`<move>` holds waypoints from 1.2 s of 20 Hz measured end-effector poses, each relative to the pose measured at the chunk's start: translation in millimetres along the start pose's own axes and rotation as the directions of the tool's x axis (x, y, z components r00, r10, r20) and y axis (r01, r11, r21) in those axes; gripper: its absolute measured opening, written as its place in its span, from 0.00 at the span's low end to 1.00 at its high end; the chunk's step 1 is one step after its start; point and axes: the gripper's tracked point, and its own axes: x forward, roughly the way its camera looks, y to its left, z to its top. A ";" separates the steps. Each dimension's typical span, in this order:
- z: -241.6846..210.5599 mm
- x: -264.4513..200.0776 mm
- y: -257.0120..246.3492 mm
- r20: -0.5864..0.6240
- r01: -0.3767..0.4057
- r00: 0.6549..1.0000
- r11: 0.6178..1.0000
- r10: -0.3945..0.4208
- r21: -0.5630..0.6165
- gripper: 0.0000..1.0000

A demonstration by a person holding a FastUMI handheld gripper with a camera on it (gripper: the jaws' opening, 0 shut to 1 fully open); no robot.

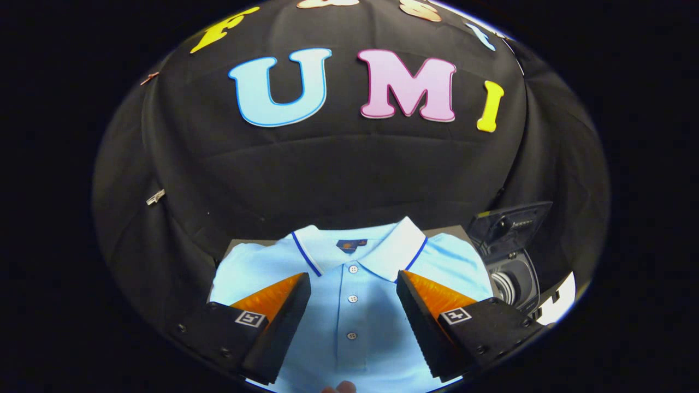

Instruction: Put the clothes into the washing machine and then close the washing machine lid.

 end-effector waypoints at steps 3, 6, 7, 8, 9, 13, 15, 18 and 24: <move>-13.6 9.9 2.3 -0.070 -0.012 0.997 1.000 0.012 -0.012 1.00; -30.0 12.7 2.9 -0.141 -0.014 0.990 0.998 0.005 -0.061 1.00; -31.8 11.0 4.9 -0.151 -0.016 0.989 0.998 0.008 -0.056 0.99; -32.3 13.5 2.7 -0.161 -0.012 0.987 0.999 0.005 -0.041 1.00; -32.6 14.1 1.2 -0.169 -0.006 0.986 1.000 0.001 -0.025 1.00; -34.6 16.2 0.4 -0.254 0.004 0.967 0.999 -0.012 -0.032 1.00; -34.6 15.9 -2.7 -0.286 0.017 0.958 1.000 -0.023 -0.024 0.98; -32.7 16.9 -7.0 -0.320 0.033 0.947 0.999 -0.037 -0.016 0.79; -34.4 16.5 -8.6 -0.362 0.044 0.931 0.999 -0.042 -0.004 0.74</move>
